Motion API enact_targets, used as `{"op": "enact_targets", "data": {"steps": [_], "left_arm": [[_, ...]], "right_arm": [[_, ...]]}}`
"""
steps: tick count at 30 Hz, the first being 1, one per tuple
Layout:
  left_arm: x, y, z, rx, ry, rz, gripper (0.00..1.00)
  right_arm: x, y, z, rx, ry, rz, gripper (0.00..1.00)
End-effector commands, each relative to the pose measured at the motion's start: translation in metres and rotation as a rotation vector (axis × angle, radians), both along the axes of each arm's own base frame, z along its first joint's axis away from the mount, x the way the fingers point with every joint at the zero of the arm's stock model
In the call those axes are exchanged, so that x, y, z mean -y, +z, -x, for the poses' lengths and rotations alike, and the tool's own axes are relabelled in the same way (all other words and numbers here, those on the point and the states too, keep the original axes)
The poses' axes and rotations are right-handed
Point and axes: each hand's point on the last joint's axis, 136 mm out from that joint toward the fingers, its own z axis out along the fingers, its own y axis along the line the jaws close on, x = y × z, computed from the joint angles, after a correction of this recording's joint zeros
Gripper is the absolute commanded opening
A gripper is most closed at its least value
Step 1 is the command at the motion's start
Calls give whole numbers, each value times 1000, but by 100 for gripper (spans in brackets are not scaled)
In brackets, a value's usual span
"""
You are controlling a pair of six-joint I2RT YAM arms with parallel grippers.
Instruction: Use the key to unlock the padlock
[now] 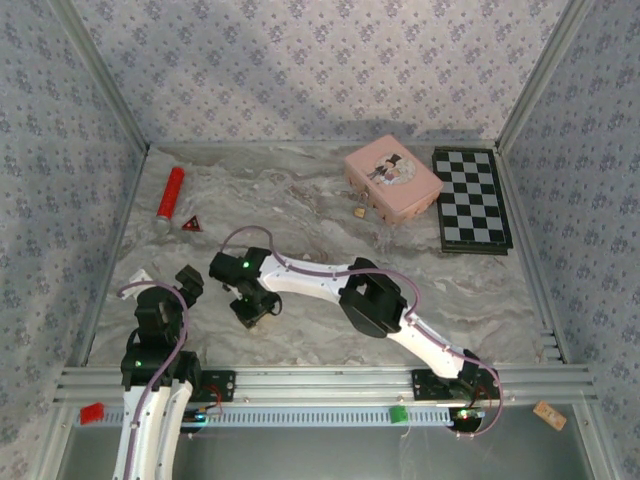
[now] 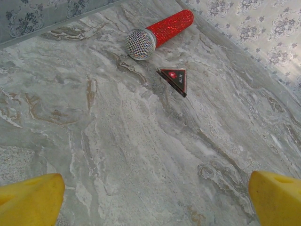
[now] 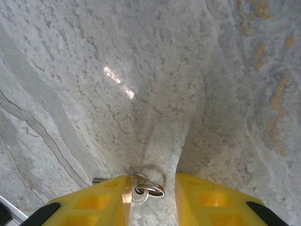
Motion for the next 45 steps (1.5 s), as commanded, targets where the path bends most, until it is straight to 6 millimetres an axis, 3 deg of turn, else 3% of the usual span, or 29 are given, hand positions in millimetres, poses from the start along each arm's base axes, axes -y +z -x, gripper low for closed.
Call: {"op": "enact_targets", "data": {"steps": [1,9,30,38,45], "left_arm": [[-1,3,-1,19,7,1,100],[-1,3,0,19,10,0,100],[-1,2,-1,23,8,0,100],[13,6,-11,74,-77,16,100],[67,16,-44,81,-329,189,100]], "right_arm": [[6,-19,17,-26,52,76,30],[13,-29,14,-7,49,128,26],[23,-8,1,18,-22,43,9],[45,32,-37,51,-171,-135,0],[108,74,-94,188,-430,-226,0]]}}
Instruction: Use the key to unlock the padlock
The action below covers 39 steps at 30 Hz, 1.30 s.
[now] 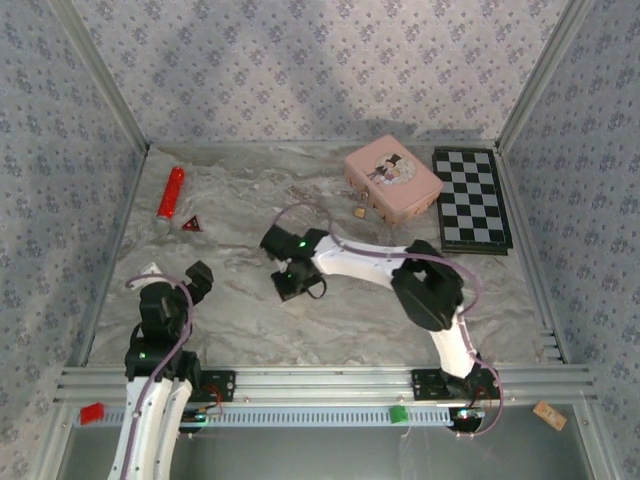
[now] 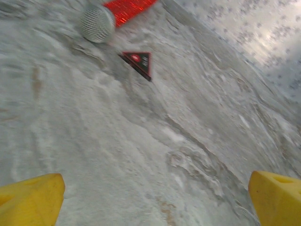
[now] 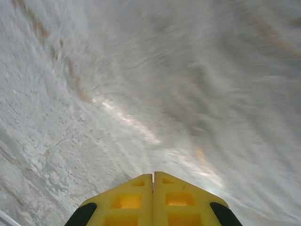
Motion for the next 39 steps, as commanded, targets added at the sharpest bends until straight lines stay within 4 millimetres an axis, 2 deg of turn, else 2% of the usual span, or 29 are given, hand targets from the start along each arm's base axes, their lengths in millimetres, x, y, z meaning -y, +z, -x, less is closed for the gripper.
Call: {"op": "enact_targets", "data": {"steps": [1,5,9,13,17,23,30,39], "left_arm": [[43,27,-26,65,-195,134,100],[82,39,-46,-1,-348,113,100],[133,49,-58,-31,-500,107,100],[186,57,-59,-13,-632,171,100],[228,65,-56,39,-746,182,100],[267,75,-55,103,-878,289,95],[300,108,-51,233,-1012,424,91],[317,135,-53,348,-1067,521,98]], "right_arm": [[19,41,-36,112,-178,-127,0],[53,63,-61,150,-361,-262,0],[89,74,-76,191,-531,-396,0],[121,90,-91,250,-670,-522,0],[136,108,-99,260,-736,-669,0],[142,132,-99,274,-749,-773,0],[125,156,-90,232,-705,-883,0],[102,181,-75,210,-646,-952,0]]}}
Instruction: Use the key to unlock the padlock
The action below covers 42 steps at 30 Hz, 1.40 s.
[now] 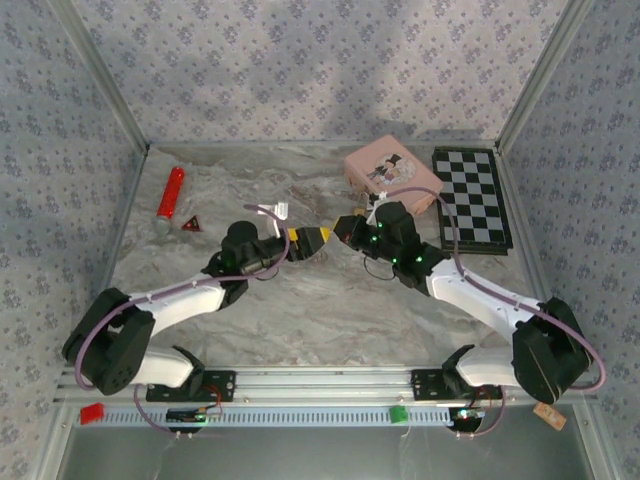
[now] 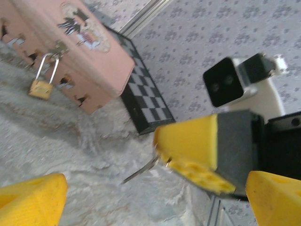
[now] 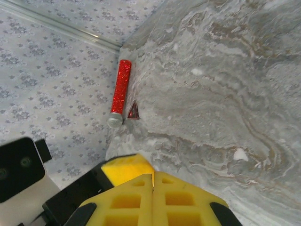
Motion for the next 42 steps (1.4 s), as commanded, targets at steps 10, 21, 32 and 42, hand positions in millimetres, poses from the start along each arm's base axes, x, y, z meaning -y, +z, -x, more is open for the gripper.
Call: {"op": "enact_targets", "data": {"steps": [10,21,32,42], "left_arm": [[25,45,2,98,-87,152,100],[32,45,14,93,-144,158,94],[27,39,19,85,-134,130,84],[27,37,17,81,-126,125,68]], "right_arm": [[-28,48,13,72,68,-115,0],[-24,42,3,62,49,-102,0],[-7,33,-8,51,-3,-77,0],[-1,25,-10,35,-24,-70,0]]}}
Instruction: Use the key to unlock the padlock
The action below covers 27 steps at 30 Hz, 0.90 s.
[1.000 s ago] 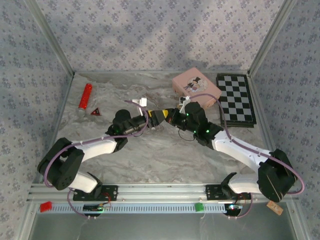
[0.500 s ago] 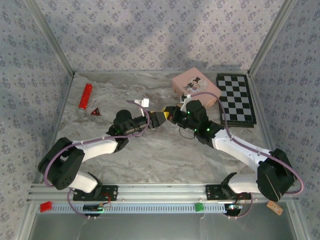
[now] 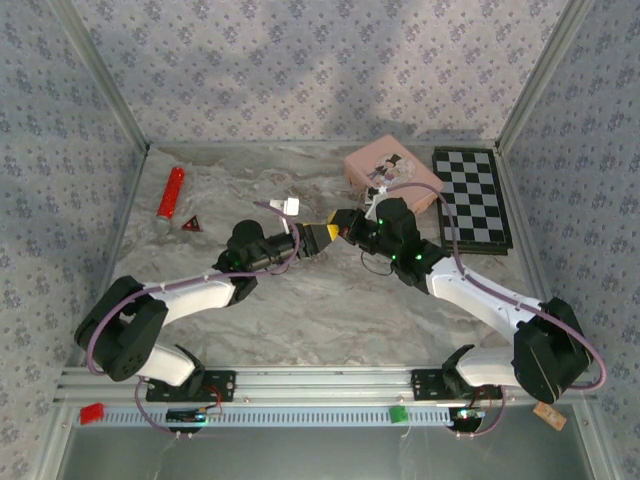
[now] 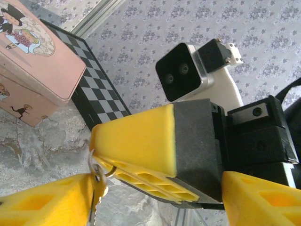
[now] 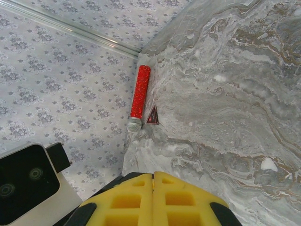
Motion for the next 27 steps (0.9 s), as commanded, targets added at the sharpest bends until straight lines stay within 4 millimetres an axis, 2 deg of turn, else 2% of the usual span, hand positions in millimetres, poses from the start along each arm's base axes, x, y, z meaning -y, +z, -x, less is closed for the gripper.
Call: {"op": "enact_targets", "data": {"steps": [1,4,10,22,27], "left_arm": [[0,10,5,40,-10,10,65],[1,9,5,37,-16,4,62],[1,-4,1,24,3,-41,64],[1,-8,-1,13,6,-54,51],[-4,-15,-5,3,44,-86,54]], "right_arm": [[4,3,-3,5,-22,-7,0],[4,5,-3,9,-22,-14,0],[0,9,-1,15,-8,-21,0],[3,9,0,18,-21,-22,0],[3,14,1,30,-17,-22,0]]}}
